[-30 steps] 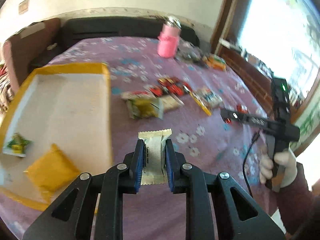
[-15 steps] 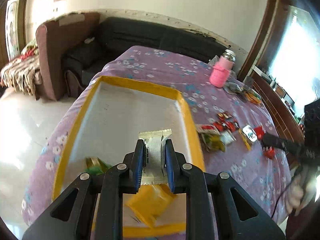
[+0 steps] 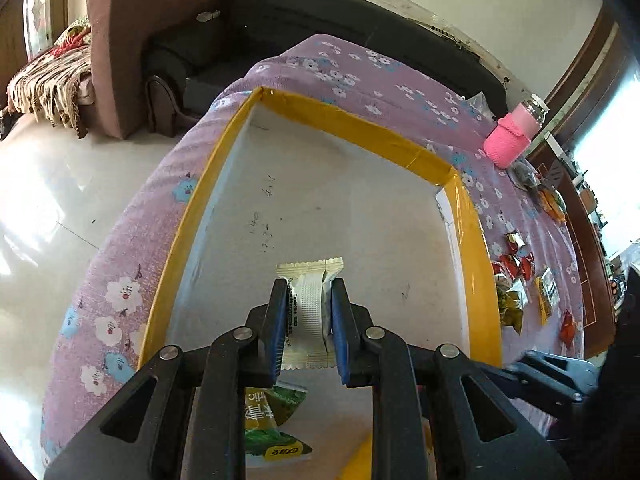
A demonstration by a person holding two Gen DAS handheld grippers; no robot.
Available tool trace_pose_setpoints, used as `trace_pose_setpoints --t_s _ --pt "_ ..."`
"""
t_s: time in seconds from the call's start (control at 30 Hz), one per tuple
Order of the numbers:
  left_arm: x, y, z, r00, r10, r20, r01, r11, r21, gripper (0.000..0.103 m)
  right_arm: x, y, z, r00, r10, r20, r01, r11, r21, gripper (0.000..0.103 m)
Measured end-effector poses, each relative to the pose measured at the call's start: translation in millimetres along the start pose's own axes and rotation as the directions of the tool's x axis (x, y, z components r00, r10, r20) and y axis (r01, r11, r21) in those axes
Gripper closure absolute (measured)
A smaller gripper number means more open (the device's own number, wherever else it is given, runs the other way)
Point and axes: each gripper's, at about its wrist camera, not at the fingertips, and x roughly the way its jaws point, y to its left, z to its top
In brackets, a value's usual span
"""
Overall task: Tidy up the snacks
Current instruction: 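Carry the white snack and red candy bar over the white tray and open both grippers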
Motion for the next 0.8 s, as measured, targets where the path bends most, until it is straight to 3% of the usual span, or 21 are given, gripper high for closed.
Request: trace_pose_setpoints --t_s 0.07,0.17,0.33,0.4,0.43,0.47,0.63,0.8 --pt "0.6 2.5 1.6 1.000 0.003 -0.006 -0.003 1.000 -0.008 0.084 12.7 4.4 3.0 1.000 -0.024 -0.013 0.023 1.000 -0.020 0.076" --pt "1.2 7.7 1.9 0.999 -0.047 -0.025 0.046 0.998 -0.045 0.084 19.5 5.2 5.9 1.000 -0.021 -0.022 0.021 1.000 -0.015 0.073" --pt "-22.9 6.3 -8.6 0.998 -0.066 0.018 0.067 0.996 -0.058 0.083 3.5 3.0 3.6 1.000 -0.018 0.004 0.018 1.000 -0.011 0.071" --pt "-37.0 0.3 -14.6 0.998 -0.040 0.041 0.042 0.998 -0.051 0.073 -11.1 -0.5 -0.2 0.999 -0.023 0.041 0.024 1.000 -0.011 0.070" --pt "-46.5 -4.7 -18.9 0.998 -0.021 0.056 0.023 0.999 -0.047 0.061 -19.7 -3.2 -3.7 0.998 -0.025 0.061 0.025 1.000 -0.006 0.067" --pt "-54.8 -9.7 -22.7 0.997 -0.011 0.071 0.015 0.999 -0.045 0.054 -30.8 -7.7 -8.4 0.996 -0.025 0.081 0.025 1.000 0.003 0.066" --pt "-115.7 -55.9 -39.7 0.976 -0.133 0.171 0.124 0.990 0.060 0.054 -100.8 -32.3 -28.2 0.982 -0.054 0.182 0.048 0.998 0.039 0.065" --pt "-194.5 -99.2 -38.4 0.936 -0.198 0.291 0.154 0.974 0.168 0.054 -217.1 -74.2 -39.5 0.923 -0.196 0.330 0.173 0.980 0.096 0.065"
